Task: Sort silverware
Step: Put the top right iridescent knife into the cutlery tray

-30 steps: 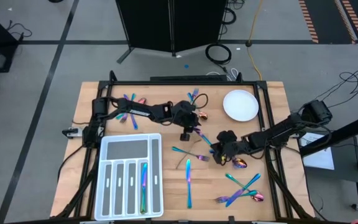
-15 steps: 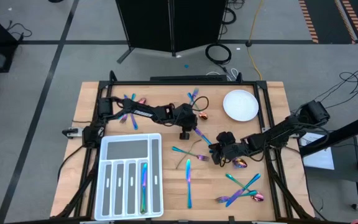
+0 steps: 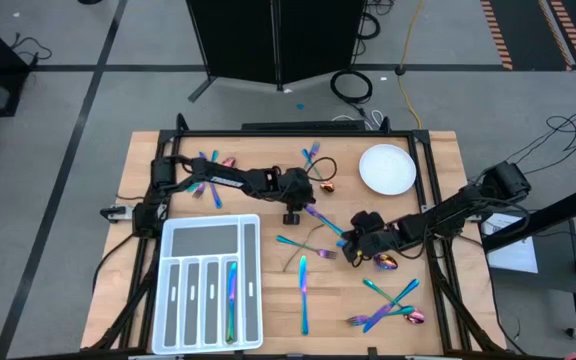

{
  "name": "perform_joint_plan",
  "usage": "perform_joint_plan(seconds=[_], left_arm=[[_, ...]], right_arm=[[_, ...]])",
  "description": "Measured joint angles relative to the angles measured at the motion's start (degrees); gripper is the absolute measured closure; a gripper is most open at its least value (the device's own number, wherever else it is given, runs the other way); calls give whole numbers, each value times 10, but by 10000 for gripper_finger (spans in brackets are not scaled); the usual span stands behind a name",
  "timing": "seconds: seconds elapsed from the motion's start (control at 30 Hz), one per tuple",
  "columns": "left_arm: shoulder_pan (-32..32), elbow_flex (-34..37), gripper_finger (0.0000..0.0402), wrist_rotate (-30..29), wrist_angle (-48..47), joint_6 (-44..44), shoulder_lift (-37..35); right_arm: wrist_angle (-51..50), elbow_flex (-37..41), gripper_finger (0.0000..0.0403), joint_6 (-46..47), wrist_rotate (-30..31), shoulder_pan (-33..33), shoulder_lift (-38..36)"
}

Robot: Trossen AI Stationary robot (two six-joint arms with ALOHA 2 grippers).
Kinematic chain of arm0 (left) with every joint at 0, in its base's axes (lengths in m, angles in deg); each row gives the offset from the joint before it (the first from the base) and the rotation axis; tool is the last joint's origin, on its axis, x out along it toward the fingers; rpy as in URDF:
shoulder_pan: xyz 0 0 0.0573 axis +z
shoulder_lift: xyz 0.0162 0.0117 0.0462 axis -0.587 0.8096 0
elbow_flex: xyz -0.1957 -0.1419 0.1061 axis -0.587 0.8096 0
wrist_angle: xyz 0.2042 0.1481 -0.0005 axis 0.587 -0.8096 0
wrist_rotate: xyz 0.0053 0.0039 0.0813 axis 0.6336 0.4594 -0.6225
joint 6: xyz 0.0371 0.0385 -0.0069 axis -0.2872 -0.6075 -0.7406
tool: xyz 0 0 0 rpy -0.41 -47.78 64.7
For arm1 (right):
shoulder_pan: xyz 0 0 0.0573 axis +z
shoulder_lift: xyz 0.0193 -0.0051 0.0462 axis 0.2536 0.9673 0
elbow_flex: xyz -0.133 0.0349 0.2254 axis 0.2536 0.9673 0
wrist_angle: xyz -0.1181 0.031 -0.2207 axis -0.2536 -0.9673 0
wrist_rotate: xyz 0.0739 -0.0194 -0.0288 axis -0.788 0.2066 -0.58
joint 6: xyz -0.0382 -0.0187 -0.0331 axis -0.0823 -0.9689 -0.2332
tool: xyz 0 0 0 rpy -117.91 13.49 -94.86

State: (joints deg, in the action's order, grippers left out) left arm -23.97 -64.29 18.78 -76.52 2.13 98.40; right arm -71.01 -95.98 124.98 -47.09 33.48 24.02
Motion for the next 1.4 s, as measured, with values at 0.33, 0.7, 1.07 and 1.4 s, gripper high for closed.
perform_joint_plan(seconds=[0.33,0.7,1.07,1.4], left_arm=[[3,0,288,-8,-26,34,-1],[2,0,288,-2,-103,63,-19],[-1,3,288,-3,-179,77,-43],[-1,3,288,-3,-178,88,-43]], right_arm=[[-19,0,402,-32,41,-42,5],[15,1,402,-114,58,-111,17],[49,2,403,-139,88,-130,-3],[49,2,403,-85,66,-104,6]])
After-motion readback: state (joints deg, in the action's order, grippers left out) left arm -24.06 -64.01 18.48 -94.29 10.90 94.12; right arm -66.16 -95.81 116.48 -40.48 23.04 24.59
